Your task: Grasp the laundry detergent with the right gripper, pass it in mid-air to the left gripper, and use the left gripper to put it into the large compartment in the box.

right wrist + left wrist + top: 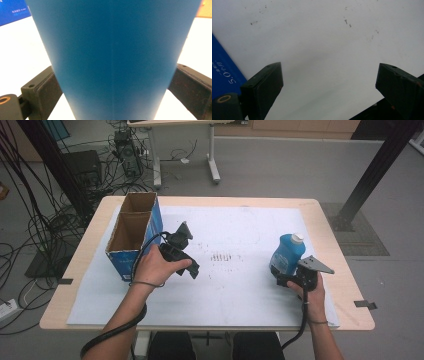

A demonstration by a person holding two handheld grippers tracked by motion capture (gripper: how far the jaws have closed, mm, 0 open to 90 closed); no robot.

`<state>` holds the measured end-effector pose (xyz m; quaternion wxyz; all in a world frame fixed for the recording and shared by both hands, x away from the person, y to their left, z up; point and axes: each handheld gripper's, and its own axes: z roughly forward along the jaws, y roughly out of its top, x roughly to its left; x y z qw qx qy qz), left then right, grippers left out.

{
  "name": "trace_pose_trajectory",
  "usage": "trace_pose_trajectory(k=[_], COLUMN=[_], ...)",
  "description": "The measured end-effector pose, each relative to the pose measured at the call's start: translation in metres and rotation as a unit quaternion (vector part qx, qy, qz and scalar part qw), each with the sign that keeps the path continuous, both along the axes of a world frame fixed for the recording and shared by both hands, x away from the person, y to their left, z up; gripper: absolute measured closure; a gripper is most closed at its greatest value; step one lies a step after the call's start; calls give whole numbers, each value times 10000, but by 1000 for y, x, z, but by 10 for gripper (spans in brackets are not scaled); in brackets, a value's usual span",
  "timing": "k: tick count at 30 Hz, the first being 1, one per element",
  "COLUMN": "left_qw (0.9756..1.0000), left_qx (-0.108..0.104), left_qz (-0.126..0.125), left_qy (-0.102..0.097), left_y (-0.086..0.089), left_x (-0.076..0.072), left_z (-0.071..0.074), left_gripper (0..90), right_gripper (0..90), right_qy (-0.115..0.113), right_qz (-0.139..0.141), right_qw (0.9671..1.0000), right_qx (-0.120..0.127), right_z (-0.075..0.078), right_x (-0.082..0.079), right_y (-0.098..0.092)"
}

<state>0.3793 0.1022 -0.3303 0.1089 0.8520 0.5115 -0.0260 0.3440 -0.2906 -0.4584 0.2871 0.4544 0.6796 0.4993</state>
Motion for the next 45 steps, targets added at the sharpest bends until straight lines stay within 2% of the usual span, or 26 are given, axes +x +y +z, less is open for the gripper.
trace_pose_trajectory(k=[28,45], left_qw=[10000,10000], left_qx=[-24,-43], left_qz=[-18,-9], left_qy=[8,-2], left_y=[-3,-2], left_x=[0,-1], left_z=[-1,-1], left_gripper=[80,81], right_gripper=[43,185], right_qy=[20,-33], right_qz=[-7,14], right_qw=[10000,10000], right_qx=[29,64], right_z=[-1,-1], right_x=[1,2], right_y=[1,4])
